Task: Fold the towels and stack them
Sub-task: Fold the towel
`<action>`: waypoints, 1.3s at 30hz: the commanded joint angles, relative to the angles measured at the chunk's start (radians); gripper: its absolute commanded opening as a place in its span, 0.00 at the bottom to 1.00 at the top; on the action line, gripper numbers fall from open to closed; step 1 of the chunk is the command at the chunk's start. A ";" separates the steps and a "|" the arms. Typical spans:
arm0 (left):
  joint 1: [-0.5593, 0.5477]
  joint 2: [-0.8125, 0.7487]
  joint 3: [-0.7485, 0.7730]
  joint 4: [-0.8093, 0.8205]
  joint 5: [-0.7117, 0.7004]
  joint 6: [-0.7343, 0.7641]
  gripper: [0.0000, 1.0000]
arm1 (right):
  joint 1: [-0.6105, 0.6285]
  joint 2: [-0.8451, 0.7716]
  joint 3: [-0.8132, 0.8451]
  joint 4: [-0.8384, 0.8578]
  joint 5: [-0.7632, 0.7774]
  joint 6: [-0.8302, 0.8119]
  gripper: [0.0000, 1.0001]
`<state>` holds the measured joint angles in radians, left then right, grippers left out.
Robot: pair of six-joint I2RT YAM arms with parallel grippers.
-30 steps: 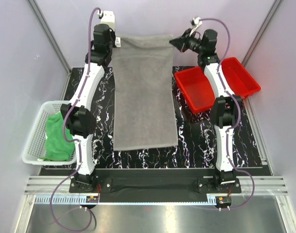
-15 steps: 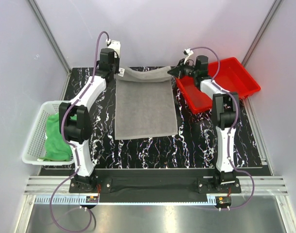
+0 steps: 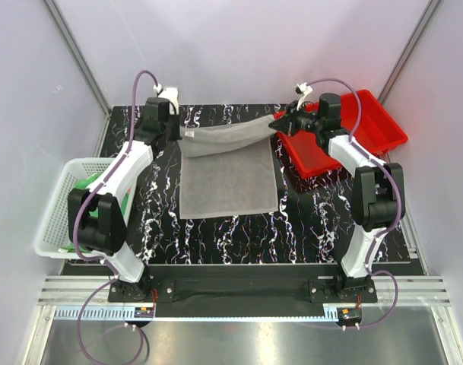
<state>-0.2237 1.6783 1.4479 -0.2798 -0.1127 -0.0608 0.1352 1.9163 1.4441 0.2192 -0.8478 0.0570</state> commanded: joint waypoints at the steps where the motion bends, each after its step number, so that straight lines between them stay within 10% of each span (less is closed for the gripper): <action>1: -0.005 -0.101 -0.098 -0.022 0.030 -0.053 0.00 | 0.000 -0.065 -0.086 -0.052 0.012 0.000 0.00; 16: -0.078 -0.269 -0.183 -0.078 -0.192 -0.091 0.00 | 0.063 -0.187 -0.272 -0.027 0.072 0.076 0.00; 33: -0.100 -0.379 -0.474 -0.179 -0.082 -0.264 0.00 | 0.104 -0.292 -0.491 -0.119 0.194 0.044 0.01; 39: -0.160 -0.365 -0.484 -0.297 -0.116 -0.356 0.08 | 0.138 -0.353 -0.538 -0.285 0.271 0.035 0.28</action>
<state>-0.3557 1.3518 0.9565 -0.5373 -0.2146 -0.3363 0.2535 1.6417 0.9024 0.0441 -0.6415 0.1146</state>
